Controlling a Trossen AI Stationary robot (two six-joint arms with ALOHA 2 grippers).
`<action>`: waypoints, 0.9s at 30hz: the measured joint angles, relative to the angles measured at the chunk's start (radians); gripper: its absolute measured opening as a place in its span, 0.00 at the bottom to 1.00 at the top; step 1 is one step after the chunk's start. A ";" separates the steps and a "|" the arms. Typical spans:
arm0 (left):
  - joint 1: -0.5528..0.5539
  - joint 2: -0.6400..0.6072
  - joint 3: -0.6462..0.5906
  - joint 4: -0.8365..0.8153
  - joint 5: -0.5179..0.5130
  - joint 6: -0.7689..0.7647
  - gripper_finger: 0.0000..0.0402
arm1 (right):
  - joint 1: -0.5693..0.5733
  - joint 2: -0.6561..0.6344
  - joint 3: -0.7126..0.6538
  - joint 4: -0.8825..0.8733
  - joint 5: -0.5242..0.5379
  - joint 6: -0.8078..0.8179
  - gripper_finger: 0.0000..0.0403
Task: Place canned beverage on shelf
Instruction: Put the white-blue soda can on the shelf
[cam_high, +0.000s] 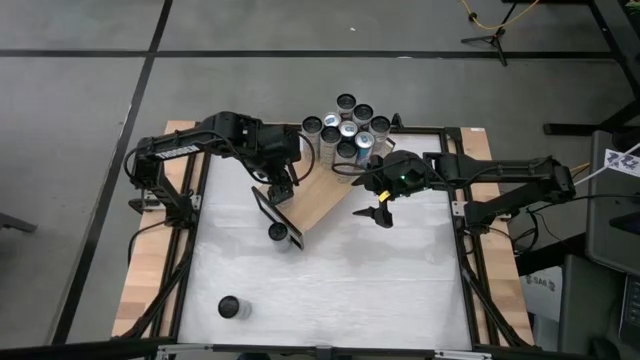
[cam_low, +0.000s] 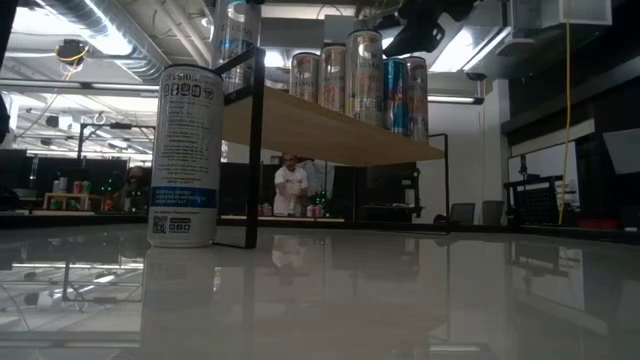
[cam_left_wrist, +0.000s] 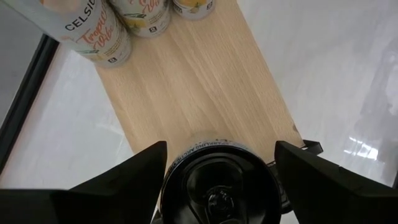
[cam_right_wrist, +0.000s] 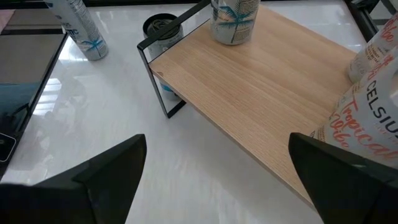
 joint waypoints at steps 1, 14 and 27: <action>0.000 0.000 0.000 0.001 0.000 0.000 0.72 | 0.000 0.000 0.000 0.000 0.000 0.000 0.96; 0.026 -0.001 0.006 0.077 -0.004 0.005 0.72 | 0.000 0.000 0.000 0.000 0.000 0.000 0.96; 0.030 -0.011 0.352 -0.085 -0.006 -0.041 0.72 | 0.000 0.000 0.000 -0.001 0.000 0.000 0.96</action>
